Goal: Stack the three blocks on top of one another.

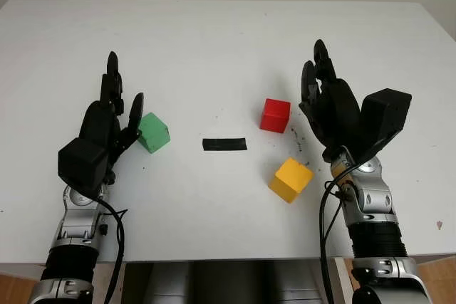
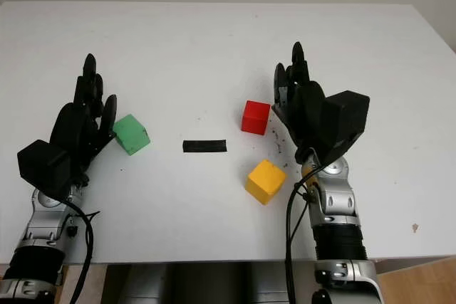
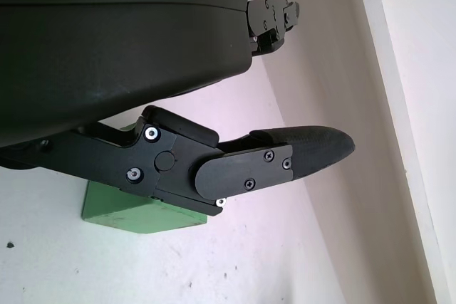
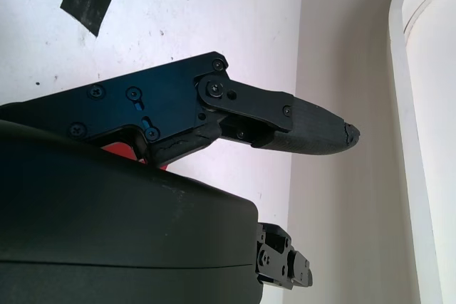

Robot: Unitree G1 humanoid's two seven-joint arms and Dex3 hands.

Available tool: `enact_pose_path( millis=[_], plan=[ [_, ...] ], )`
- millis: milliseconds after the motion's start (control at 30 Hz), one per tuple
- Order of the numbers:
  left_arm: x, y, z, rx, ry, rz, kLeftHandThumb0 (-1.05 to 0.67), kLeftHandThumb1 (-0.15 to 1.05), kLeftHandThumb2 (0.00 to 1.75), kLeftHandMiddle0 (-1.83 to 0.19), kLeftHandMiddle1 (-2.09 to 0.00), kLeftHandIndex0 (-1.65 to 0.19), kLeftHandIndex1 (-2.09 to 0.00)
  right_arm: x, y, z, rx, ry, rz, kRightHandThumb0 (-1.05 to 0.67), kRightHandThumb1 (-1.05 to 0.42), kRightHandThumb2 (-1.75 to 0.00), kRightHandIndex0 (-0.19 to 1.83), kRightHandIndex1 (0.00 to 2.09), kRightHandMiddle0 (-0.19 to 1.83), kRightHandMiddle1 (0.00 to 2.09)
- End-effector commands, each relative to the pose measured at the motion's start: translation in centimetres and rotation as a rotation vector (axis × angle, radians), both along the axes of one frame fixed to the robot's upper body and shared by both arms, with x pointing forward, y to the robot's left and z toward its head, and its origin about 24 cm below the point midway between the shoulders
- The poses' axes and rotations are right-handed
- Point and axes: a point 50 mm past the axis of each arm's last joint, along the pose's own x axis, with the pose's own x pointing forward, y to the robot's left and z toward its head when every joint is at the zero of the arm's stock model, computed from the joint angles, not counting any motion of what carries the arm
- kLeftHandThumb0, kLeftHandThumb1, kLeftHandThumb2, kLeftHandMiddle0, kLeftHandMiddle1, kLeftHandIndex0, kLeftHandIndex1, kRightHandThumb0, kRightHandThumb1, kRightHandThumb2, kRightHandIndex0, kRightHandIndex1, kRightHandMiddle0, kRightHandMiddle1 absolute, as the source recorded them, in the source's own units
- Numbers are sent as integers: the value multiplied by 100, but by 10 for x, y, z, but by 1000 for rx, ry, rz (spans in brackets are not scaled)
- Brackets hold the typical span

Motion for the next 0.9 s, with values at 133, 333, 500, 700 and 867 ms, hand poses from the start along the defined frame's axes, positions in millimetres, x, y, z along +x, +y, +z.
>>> enact_pose_path(
  millis=[133,333,500,700,867],
  plan=[
    [0,-1,0,1,-5,-4,-69,105,59,19,-5,18,-5,0,-4,5,-5,-22,-7,-68,-105,-66,-19,0,-19,0],
    [1,-4,1,2,-17,-3,-68,105,58,18,-6,18,-5,0,-8,8,-21,-26,-7,-67,-105,-65,-19,0,-19,0],
    [-1,-2,0,-12,-18,0,-68,105,56,18,-6,18,-6,4,-14,26,-231,-80,-98,-74,-105,-23,-6,7,-4,7],
    [-3,-1,-1,-10,-21,8,-67,105,57,18,-5,18,-6,9,-20,51,-606,-175,-103,-68,-97,-6,14,16,17,16],
    [-3,-2,-1,7,-19,0,-67,105,57,19,-5,19,-5,11,-21,68,-923,-230,-113,-67,-87,-3,21,17,34,25]
  ],
)
